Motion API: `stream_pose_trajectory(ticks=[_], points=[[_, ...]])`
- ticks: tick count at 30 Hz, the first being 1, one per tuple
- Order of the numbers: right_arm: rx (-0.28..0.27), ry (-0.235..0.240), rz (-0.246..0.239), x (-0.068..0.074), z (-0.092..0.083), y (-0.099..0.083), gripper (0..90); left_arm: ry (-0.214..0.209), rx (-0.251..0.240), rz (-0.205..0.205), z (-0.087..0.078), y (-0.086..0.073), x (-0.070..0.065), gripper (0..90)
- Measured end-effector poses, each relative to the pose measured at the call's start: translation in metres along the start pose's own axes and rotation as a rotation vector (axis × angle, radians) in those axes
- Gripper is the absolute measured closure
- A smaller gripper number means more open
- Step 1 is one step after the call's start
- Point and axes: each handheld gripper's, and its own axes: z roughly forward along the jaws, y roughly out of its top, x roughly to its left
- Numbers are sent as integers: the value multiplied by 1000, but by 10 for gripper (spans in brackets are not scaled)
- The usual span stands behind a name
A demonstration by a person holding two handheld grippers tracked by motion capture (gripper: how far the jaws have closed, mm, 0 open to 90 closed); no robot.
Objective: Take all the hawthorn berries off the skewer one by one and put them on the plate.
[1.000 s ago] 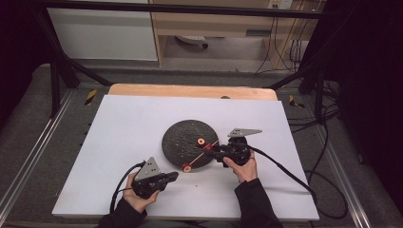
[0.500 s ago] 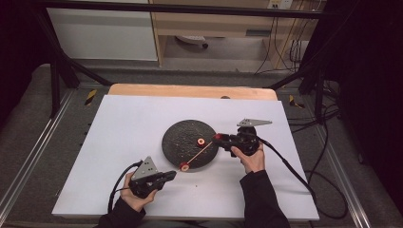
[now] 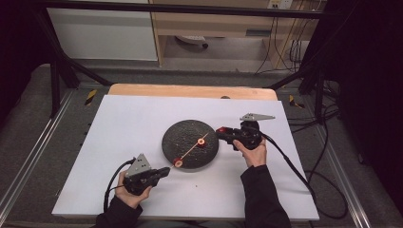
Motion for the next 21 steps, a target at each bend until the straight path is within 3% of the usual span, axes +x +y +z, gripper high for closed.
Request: stream_pose_trajectory(ticks=[7,15,21], points=[[60,12,-22,12,28,-14,597,24,-14,-38,-4,0,10,881],[130,28,-11,18,62,-38,597,32,-10,-43,-3,-1,13,881],[180,15,-23,18,74,-50,596,32,-4,-42,-1,-1,12,881]])
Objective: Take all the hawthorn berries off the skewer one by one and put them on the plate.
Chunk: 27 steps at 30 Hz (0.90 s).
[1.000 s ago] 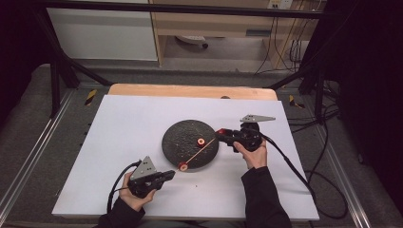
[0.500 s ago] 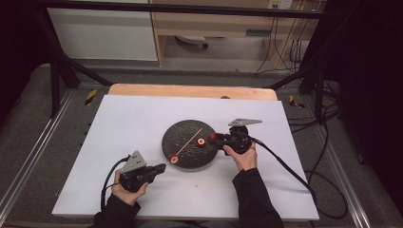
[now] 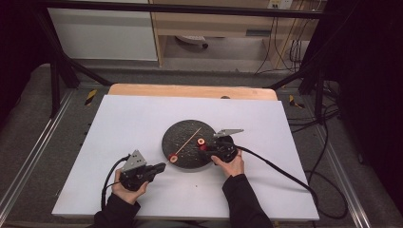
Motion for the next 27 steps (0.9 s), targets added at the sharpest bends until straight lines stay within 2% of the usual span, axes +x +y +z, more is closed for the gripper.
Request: stream_pose_trajectory(ticks=[4,9,13,22,27], points=[[11,-3,-9,0,3,-3,589,-2,3,2,1,0,-1,881],[6,-9,-16,1,-1,-1,514,-3,8,4,2,0,-2,881],[-13,-15,-26,5,-12,3,420,-3,10,5,2,0,-3,881],[-76,10,-38,17,-39,9,158,-4,13,12,4,1,-5,881],[-86,19,-45,22,-47,7,70,-5,19,17,7,1,-9,881]])
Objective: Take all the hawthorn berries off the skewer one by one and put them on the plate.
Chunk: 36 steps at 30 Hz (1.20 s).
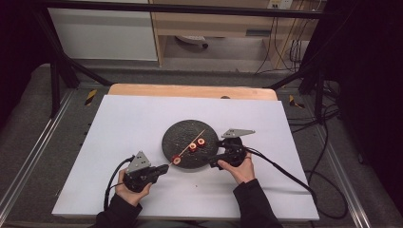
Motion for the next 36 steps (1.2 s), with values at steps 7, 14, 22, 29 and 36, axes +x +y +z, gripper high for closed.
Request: stream_pose_trajectory(ticks=[7,14,22,29,36], points=[[-12,29,4,8,-3,-4,60,-7,6,11,6,3,-7,881],[-2,64,13,13,0,-10,100,-19,13,37,17,11,-20,881],[-5,104,21,17,2,-14,207,-37,24,82,32,22,-38,881],[1,137,30,18,2,-14,344,-51,23,91,39,25,-44,881],[23,180,41,18,3,-15,476,-58,15,95,40,29,-46,881]])
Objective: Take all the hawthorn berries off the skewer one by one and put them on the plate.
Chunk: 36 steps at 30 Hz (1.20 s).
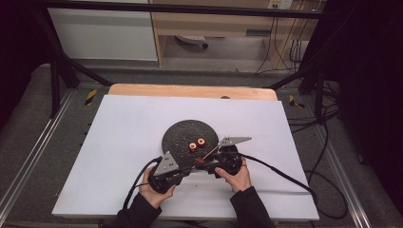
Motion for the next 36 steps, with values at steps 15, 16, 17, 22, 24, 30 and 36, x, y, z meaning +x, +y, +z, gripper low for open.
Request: stream_pose_trajectory(ticks=[15,16,17,22,24,30,36], points=[[2,49,10,0,-2,2,598,-1,-11,3,-5,-1,1,881],[1,46,6,-1,-2,3,598,-1,-12,2,-6,-2,1,881],[-1,44,7,-1,-3,3,600,0,-12,2,-7,-2,2,881],[-20,13,7,-3,-8,8,603,3,-16,-2,-12,-6,4,881],[-30,5,10,-4,-10,10,603,4,-16,-1,-15,-7,5,881],[-49,-15,15,-8,-14,16,603,7,-21,-5,-19,-10,7,881],[-69,-36,14,-11,-19,21,604,9,-23,-3,-24,-13,8,881]])
